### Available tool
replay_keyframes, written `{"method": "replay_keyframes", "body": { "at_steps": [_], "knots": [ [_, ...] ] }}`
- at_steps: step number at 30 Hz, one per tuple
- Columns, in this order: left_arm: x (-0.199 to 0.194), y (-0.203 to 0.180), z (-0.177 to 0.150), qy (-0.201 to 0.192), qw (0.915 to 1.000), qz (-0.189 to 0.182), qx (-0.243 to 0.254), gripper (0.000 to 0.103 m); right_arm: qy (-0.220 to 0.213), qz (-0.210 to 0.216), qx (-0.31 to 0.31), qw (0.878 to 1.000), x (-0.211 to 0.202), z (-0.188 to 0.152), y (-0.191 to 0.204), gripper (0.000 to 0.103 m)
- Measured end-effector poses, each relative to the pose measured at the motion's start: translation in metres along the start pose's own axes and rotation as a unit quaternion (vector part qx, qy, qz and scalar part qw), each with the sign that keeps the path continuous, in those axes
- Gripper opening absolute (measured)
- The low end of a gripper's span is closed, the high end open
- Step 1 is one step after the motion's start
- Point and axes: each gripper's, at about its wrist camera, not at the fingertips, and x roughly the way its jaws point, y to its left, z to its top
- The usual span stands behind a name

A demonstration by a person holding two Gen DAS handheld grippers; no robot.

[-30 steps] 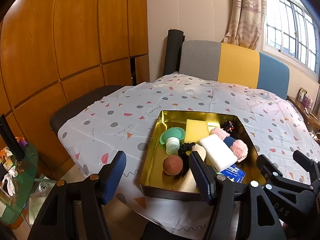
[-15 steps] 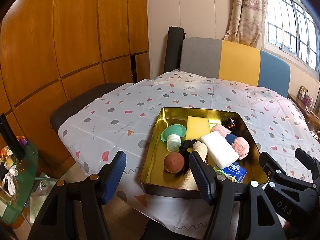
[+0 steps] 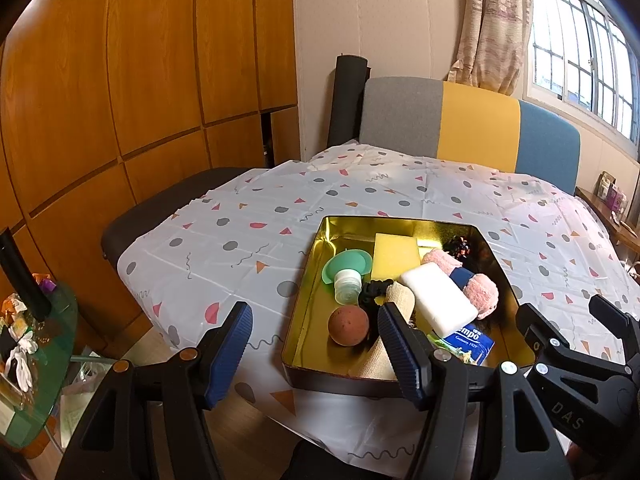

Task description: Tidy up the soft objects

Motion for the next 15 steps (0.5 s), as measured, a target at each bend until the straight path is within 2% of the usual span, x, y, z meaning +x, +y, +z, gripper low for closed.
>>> {"method": "replay_keyframes", "body": {
  "at_steps": [15],
  "knots": [
    [0.0048,-0.0065,-0.002,0.013,0.9997,0.004,0.021,0.066,0.005,0.001,-0.004,1.0,0.0043,-0.0024,-0.0008,0.103]
  ]
}}
